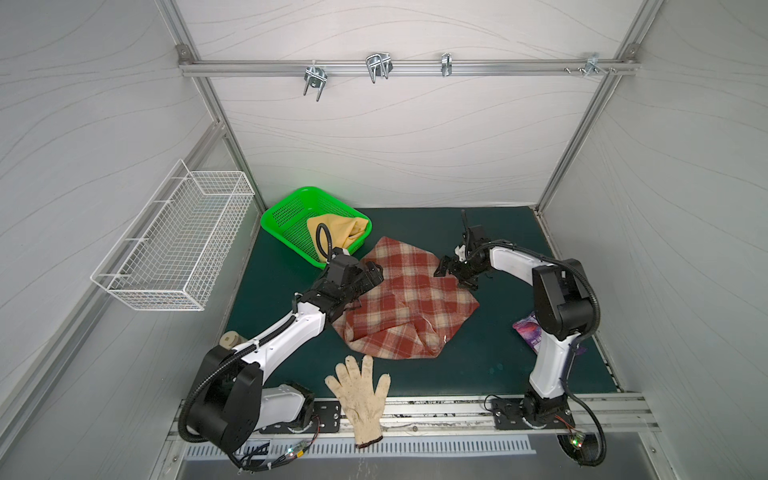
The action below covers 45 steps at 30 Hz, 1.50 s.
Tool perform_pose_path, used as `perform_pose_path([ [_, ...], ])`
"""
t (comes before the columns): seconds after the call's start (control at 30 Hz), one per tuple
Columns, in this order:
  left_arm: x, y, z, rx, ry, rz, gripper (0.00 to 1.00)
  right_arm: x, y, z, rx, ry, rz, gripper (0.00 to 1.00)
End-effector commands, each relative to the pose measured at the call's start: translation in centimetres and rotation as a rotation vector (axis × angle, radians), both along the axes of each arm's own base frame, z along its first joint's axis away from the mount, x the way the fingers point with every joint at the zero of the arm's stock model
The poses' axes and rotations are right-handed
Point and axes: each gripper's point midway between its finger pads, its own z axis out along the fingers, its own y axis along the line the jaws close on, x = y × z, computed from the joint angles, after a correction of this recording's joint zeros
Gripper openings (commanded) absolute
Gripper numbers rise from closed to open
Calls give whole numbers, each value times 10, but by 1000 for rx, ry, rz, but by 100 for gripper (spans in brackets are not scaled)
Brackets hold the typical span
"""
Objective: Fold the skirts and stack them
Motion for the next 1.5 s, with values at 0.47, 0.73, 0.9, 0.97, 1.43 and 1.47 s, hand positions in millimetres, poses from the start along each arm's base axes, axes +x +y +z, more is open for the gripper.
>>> perform_pose_path([
  [0.47,81,-55,5,-67,-29,-94,99,113,-41,-35,-174,69,-49,99],
  [0.73,68,-48,16,-75,-35,-80,99,134,-40,53,-73,-115,-41,99],
  [0.9,47,-39,12,-88,21,-57,99,92,-14,115,24,-271,-16,99],
  [0.97,38,-33,7,-64,57,-45,99,71,-4,129,47,-306,3,99],
  [1.43,14,7,-68,136,248,65,89,-45,44,92,-6,-305,188,99],
  [1.47,15,7,-73,148,260,68,88,-48,44,88,-15,-301,192,99],
])
